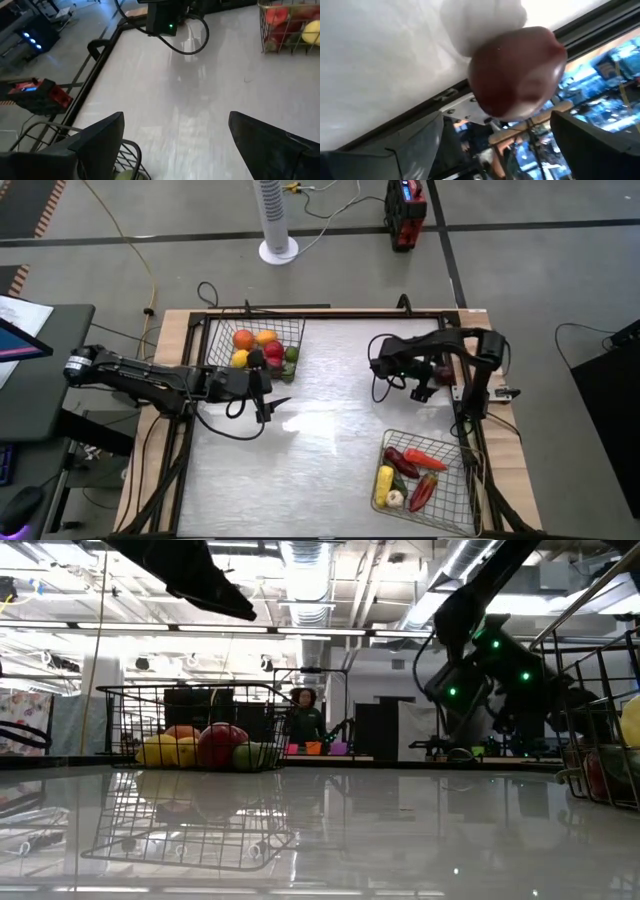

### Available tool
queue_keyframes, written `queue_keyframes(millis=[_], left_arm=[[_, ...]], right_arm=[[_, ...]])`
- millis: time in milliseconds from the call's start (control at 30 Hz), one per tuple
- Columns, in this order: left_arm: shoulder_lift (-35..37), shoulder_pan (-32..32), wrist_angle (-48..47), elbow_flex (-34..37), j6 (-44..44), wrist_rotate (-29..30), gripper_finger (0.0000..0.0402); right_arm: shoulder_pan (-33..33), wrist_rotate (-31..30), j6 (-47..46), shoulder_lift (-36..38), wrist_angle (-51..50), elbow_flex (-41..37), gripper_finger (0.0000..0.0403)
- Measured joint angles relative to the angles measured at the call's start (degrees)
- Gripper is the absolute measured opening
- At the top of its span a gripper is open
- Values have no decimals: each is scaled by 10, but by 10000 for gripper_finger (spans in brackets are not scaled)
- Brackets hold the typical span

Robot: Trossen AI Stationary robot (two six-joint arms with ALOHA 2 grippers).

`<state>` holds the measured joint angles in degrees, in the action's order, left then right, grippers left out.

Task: Sort produce into baskets
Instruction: Put the red apple into the black wire basket

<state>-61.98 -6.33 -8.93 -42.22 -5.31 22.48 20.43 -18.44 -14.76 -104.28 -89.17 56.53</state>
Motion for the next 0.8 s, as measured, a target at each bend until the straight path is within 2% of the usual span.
queue_keyframes(millis=[100, 467, 600, 800], left_arm=[[0, 0, -10, 0, 1, 0, 347], [0, 0, -31, 0, 4, 2, 347], [0, 0, -36, 0, 4, 8, 347], [0, 0, -36, 0, 3, 8, 347]], right_arm=[[2, -15, 6, -17, 0, 0, 397], [46, -31, 17, -38, 39, -32, 374], [57, -44, 15, -37, 45, -60, 354], [50, -50, 17, -37, 75, -64, 302]])
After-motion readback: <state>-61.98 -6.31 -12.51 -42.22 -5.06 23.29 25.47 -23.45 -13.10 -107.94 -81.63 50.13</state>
